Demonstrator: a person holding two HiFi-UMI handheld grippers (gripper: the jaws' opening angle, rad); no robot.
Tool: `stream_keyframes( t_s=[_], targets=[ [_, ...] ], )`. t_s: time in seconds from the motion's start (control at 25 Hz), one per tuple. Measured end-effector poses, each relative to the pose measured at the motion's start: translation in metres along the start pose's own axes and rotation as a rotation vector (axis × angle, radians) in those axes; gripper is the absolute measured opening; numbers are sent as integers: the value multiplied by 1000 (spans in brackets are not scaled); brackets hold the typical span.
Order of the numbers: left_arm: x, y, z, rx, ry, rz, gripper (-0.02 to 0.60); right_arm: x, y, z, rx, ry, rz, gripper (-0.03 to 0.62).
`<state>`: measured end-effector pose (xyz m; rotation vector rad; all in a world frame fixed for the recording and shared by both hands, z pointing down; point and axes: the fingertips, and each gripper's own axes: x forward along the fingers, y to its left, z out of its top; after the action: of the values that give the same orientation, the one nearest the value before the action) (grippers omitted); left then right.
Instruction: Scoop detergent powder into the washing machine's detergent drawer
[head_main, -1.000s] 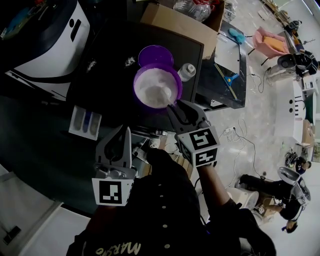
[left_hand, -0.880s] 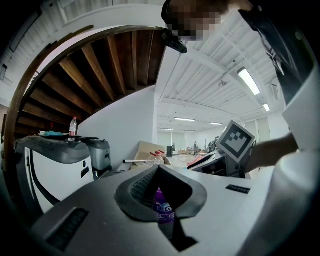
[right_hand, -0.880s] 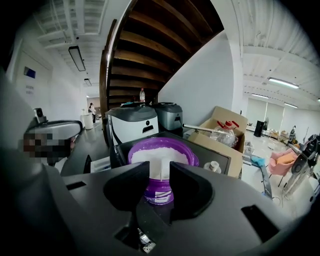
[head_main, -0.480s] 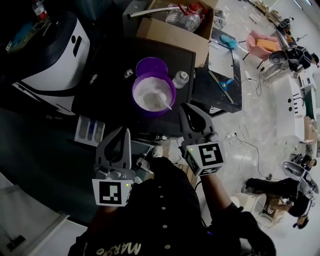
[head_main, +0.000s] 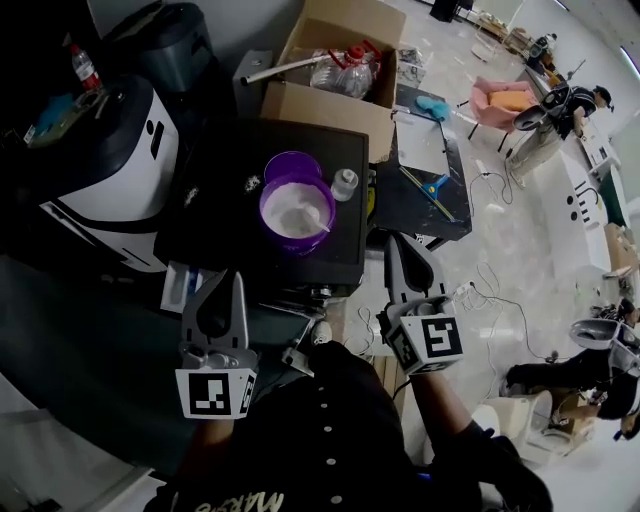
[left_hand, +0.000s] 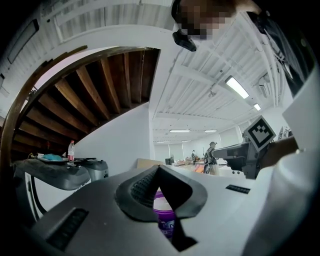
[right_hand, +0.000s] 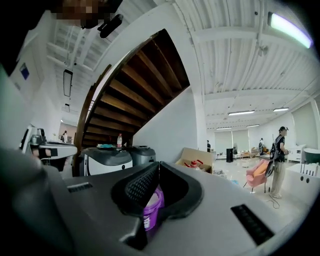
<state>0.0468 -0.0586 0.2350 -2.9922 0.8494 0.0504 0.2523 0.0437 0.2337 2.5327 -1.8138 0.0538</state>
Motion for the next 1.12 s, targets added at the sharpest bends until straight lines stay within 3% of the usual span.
stream_keyframes(
  t_s=[0.24,0.36,1.12],
  targets=[
    [-23,7,15,72,-41,15,14,-39,-14,8,-5,-37,-73,29],
    [-36,12,19,68,-46,32,14,-54,-15,12,-4,-57,-96,29],
    [-70,7,20,78,-55,44,14,-88,4,7,-33,-48,-68,29]
  ],
)
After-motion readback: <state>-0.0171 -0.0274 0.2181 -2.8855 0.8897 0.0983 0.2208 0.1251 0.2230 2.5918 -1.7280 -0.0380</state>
